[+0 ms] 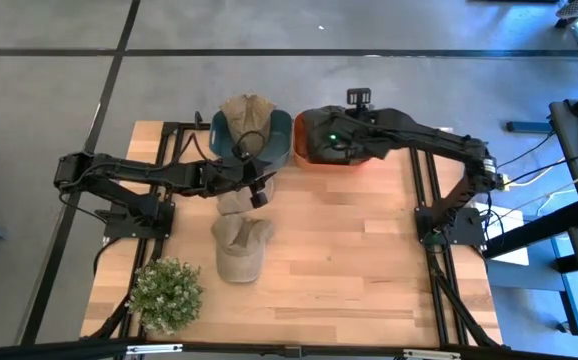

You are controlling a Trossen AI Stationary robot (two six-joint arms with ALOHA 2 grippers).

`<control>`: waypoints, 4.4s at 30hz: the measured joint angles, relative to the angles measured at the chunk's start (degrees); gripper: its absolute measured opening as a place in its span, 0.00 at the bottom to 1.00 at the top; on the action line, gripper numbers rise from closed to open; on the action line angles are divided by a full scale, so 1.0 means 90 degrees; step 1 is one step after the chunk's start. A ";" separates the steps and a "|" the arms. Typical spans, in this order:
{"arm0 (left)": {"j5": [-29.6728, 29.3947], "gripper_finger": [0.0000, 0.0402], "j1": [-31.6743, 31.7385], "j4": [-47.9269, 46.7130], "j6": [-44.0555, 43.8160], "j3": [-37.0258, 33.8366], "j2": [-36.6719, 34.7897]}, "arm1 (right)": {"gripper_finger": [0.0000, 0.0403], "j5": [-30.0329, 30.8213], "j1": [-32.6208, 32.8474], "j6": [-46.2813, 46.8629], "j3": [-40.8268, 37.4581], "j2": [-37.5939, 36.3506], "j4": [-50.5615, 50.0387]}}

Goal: Pick & Place hat
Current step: Put the black cap into the orange bin, then put the top brown cap into the dark blue bin

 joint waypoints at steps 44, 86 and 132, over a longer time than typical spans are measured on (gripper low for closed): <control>0.0044 0.31 0.0000 -0.0551 -0.0430 0.0000 0.0002 | 0.10 -0.2320 -0.0580 0.1384 -0.0012 0.1617 -0.0257; -0.0004 0.31 0.0000 -0.0728 -0.0489 0.0000 0.0005 | 0.08 -0.2470 -0.0655 0.1199 -0.2322 0.1627 0.2822; -0.0016 0.31 -0.0002 -0.1160 -0.0648 -0.0002 0.0005 | 0.54 -0.1883 -0.0950 0.1757 0.0706 0.0807 0.0011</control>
